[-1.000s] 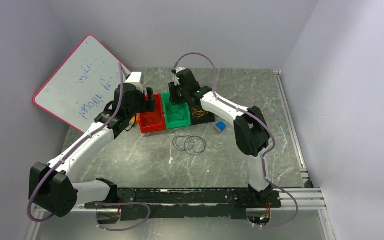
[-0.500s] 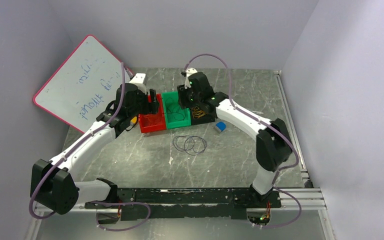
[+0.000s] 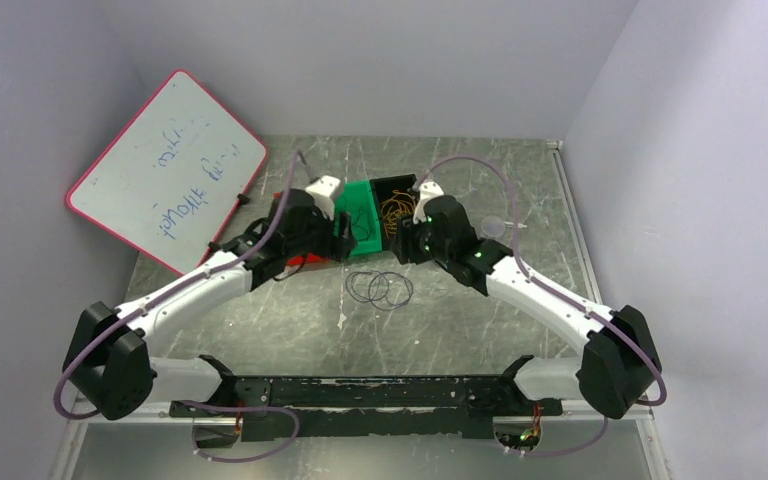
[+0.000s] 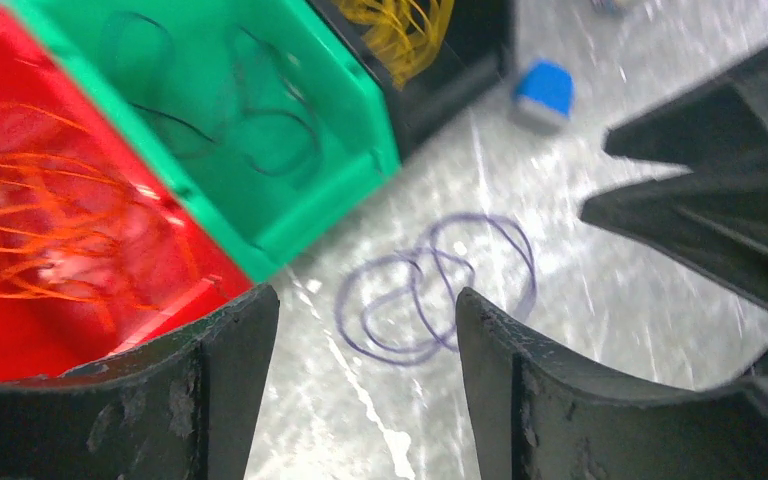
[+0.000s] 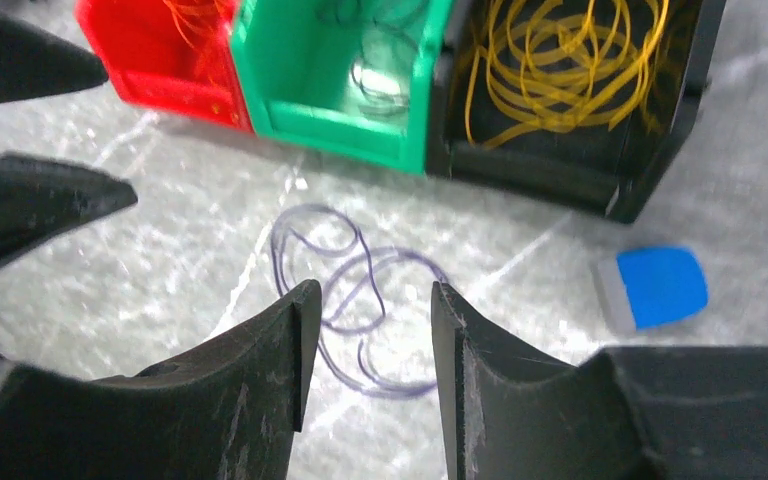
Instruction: Untangle the cables
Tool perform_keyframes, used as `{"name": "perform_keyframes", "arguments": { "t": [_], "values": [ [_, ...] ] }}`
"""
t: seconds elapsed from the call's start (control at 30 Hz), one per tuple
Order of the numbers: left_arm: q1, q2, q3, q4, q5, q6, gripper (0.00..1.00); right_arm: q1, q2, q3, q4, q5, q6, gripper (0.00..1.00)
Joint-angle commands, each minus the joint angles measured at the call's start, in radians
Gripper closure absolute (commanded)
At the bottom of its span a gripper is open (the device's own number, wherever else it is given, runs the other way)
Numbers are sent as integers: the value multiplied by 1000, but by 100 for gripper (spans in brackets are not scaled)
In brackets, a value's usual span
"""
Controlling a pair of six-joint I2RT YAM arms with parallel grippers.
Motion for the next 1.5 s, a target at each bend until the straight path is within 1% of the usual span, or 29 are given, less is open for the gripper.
{"name": "perform_keyframes", "arguments": {
  "t": [0.0,0.13,0.23,0.37,0.5,0.67,0.8,1.0,1.27,1.3,1.33,1.47],
  "values": [
    [-92,40,-71,68,99,18,30,-3,-49,-91,12,4,67,52],
    [-119,126,-74,45,124,61,30,-3,-65,-132,19,6,89,52],
    [-119,196,-30,-6,109,96,30,-2,-78,-153,38,0,107,52],
    [-120,259,9,-32,69,145,30,-2,-102,-186,74,11,152,53],
    [-119,321,42,-27,78,191,30,-3,-160,-237,77,94,242,53],
    [-120,384,79,-12,115,201,29,-2,-317,-336,88,214,338,53],
    [-120,411,93,-5,114,196,29,-3,-389,-363,66,269,335,53],
    [-119,438,94,10,120,218,29,-3,-396,-351,29,309,306,52],
    [-119,483,122,24,106,237,45,-3,-388,-352,46,283,306,52],
    [-119,484,125,25,107,237,49,-3,-389,-355,45,283,307,52],
    [-119,486,127,28,111,241,55,-2,-392,-357,44,284,308,52],
    [-119,488,135,22,112,248,73,-3,-405,-369,46,291,318,52]
  ]
}}
